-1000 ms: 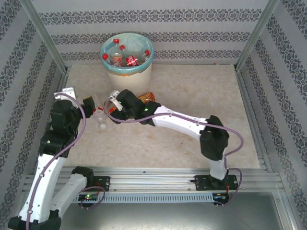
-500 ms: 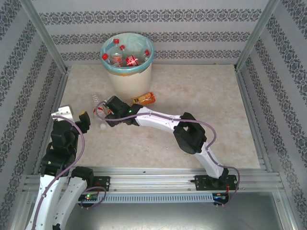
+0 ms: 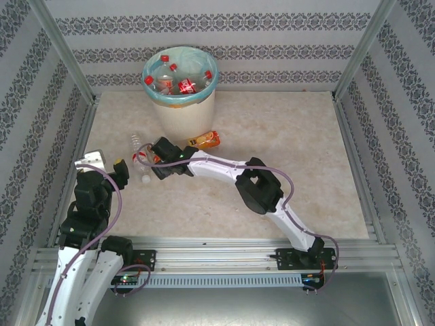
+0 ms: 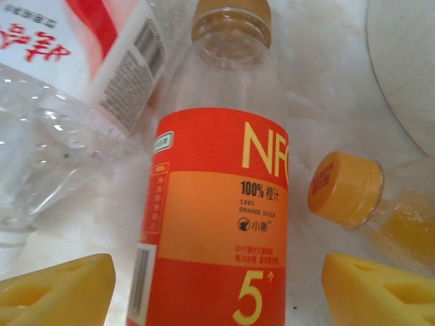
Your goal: Put the plastic bottles in the bin
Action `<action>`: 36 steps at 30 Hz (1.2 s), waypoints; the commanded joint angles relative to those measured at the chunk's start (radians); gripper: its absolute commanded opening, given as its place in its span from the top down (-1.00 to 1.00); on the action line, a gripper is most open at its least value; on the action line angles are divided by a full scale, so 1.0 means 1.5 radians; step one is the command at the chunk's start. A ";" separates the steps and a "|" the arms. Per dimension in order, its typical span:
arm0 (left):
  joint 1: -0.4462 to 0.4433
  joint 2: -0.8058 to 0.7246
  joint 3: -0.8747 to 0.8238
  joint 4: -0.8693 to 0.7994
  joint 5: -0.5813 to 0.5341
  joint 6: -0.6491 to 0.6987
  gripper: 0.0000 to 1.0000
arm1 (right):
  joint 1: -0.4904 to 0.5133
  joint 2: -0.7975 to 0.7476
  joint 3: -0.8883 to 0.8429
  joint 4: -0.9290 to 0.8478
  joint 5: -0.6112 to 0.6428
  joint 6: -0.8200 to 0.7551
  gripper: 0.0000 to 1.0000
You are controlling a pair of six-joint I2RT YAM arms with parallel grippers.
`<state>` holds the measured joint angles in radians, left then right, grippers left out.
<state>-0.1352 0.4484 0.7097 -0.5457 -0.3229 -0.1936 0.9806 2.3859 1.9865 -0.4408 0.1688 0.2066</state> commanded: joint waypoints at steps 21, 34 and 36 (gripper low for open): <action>0.007 -0.013 -0.011 0.017 0.009 0.001 -0.62 | 0.004 -0.030 -0.019 -0.030 -0.003 0.029 -0.16; 0.007 -0.009 -0.011 0.011 0.008 -0.002 -0.62 | 0.004 -0.016 -0.037 -0.038 -0.020 0.043 -0.35; 0.007 -0.010 -0.011 0.011 0.009 -0.003 -0.62 | 0.004 -0.015 -0.036 -0.041 -0.024 0.043 -0.37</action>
<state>-0.1352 0.4366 0.6994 -0.5453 -0.3149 -0.1940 0.9794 2.3627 1.9343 -0.4740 0.1493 0.2535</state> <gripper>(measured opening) 0.811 0.680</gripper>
